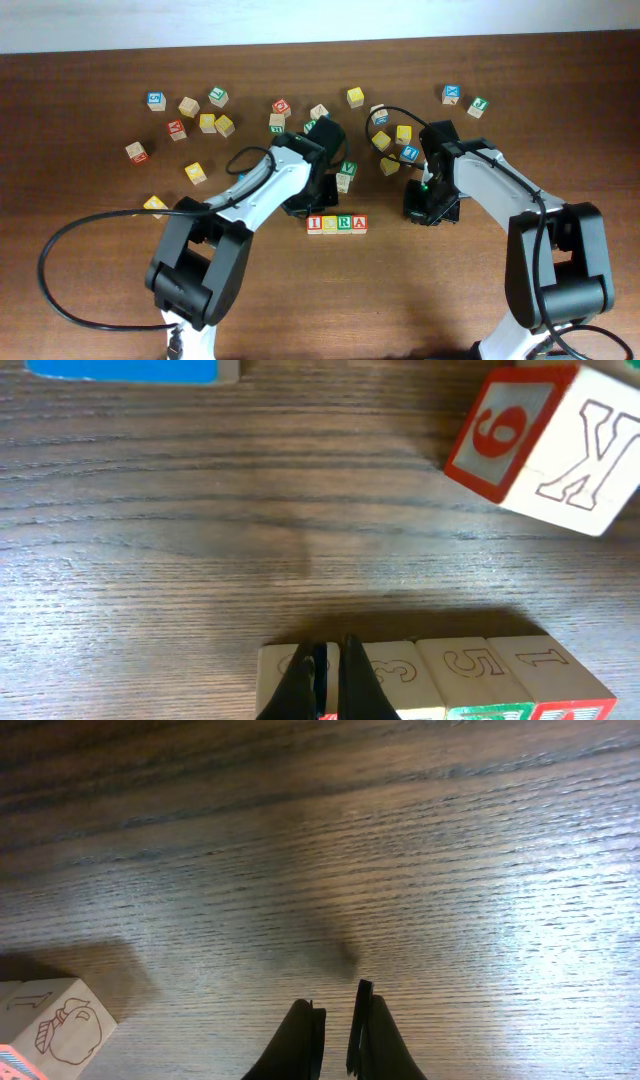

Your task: Spell out ICRA

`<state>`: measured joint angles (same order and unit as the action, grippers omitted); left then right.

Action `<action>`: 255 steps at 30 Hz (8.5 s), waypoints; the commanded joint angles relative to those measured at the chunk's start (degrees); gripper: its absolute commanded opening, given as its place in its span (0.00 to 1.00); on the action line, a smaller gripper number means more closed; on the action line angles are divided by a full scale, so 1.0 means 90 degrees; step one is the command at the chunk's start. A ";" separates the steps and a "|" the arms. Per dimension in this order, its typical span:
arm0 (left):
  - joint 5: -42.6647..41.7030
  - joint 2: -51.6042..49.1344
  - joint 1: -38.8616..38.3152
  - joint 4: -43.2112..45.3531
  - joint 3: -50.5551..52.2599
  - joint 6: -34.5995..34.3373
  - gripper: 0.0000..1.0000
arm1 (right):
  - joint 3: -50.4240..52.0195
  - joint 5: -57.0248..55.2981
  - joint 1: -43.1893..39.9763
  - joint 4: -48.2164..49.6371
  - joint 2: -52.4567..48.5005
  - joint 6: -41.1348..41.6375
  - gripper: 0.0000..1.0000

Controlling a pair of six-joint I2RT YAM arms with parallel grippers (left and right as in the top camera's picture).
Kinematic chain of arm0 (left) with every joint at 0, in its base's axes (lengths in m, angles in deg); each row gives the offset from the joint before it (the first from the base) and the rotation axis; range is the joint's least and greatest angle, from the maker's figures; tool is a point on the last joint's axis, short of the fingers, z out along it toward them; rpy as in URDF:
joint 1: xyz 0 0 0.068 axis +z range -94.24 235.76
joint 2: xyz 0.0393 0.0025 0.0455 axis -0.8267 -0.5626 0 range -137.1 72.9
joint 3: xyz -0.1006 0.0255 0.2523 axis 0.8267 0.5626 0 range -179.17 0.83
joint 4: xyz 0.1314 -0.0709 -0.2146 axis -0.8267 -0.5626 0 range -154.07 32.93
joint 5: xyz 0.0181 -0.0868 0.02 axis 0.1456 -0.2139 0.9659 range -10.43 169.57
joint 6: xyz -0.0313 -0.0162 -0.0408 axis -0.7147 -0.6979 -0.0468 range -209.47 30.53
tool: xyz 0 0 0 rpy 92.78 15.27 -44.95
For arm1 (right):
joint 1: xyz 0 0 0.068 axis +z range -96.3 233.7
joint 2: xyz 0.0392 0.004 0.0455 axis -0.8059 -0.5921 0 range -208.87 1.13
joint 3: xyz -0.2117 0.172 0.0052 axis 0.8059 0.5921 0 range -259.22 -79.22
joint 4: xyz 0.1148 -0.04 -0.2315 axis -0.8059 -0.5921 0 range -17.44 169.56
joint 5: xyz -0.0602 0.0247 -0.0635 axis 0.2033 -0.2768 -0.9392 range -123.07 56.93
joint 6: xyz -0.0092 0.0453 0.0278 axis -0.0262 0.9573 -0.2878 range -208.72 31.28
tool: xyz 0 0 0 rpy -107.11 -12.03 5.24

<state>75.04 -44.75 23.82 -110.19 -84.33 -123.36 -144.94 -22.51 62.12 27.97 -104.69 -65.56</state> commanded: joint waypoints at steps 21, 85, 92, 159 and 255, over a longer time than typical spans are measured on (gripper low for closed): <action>-0.1049 -0.0046 0.0675 -0.0491 0.0704 0.0631 0.00 | 0.0019 0.0619 0.1277 0.0721 -0.0051 0.0627 0.05; 0.0508 0.3823 0.1817 -0.1994 -0.0192 0.0899 0.99 | -0.0986 -0.0585 0.0389 -0.3385 0.6166 0.0192 0.98; 0.0486 0.3820 0.1817 -0.2059 -0.0192 0.0896 0.99 | -0.0979 -0.0583 0.0389 -0.4129 0.7354 0.0481 0.98; 0.0483 0.3820 0.1817 -0.2059 -0.0192 0.0894 0.99 | 0.7266 -0.0988 -0.0731 0.5236 1.1737 -0.2358 0.98; -0.0138 1.3041 0.3949 0.5481 0.9177 0.3242 0.99 | 0.7266 -0.0988 -0.0731 0.5236 1.1737 -0.2358 0.98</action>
<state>74.99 72.01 58.96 -64.05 -4.82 -93.44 -79.85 -30.75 55.91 75.49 0.33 -87.18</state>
